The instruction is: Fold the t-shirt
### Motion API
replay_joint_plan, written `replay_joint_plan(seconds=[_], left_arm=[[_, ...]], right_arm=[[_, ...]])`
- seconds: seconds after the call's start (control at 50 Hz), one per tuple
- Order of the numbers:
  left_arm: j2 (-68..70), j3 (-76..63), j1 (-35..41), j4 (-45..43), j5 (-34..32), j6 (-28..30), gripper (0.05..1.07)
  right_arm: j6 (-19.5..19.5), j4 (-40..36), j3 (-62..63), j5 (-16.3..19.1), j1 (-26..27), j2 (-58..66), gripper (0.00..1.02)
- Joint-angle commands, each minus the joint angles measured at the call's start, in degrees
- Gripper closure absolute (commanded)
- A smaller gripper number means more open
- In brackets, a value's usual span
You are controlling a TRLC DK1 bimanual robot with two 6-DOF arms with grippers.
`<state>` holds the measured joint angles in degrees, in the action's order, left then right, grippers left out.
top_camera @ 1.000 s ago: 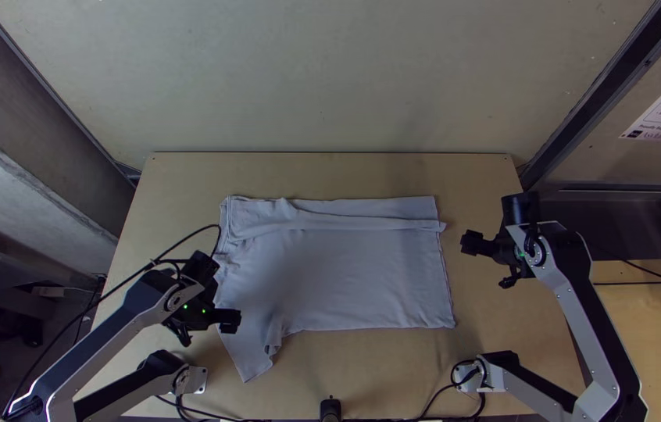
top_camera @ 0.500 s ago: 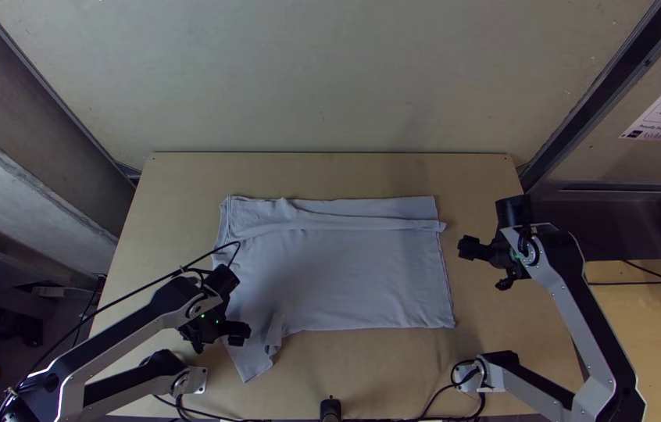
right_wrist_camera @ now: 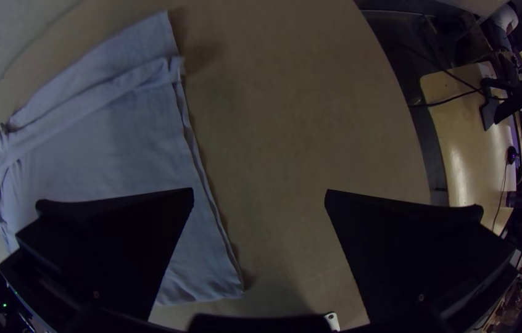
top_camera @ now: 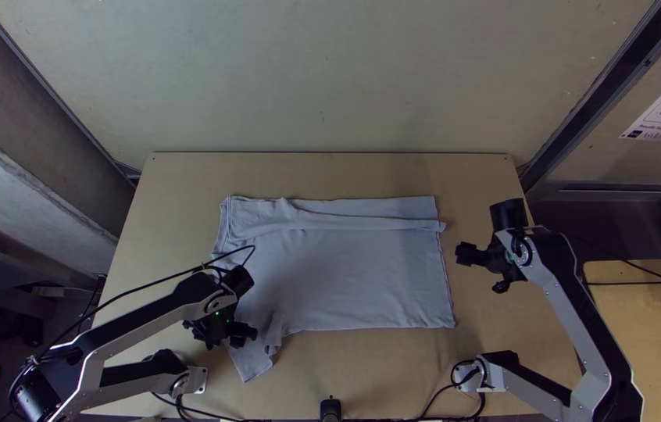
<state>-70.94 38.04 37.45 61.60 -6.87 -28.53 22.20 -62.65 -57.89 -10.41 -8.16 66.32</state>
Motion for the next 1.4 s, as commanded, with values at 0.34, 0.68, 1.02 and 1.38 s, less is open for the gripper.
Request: replay_joint_plan(seconds=[0.34,0.68,1.02,1.38], left_arm=[[1.24,2.48,-1.15,-5.35,0.72,-0.56,1.05],[3.52,4.85,-3.79,-3.16,0.72,0.59,1.05],[3.88,4.41,-4.84,-3.42,0.81,0.67,1.05],[3.88,3.88,-6.43,-4.3,0.81,1.73,1.05]], right_arm=[[-3.56,-7.31,11.31,8.48,-1.33,-0.58,0.09],[-4.35,-6.34,19.22,14.9,-5.64,3.46,0.1],[-4.88,-0.36,21.94,16.83,-6.6,6.89,0.16],[-2.68,4.03,23.61,16.74,-13.98,6.27,0.69]])
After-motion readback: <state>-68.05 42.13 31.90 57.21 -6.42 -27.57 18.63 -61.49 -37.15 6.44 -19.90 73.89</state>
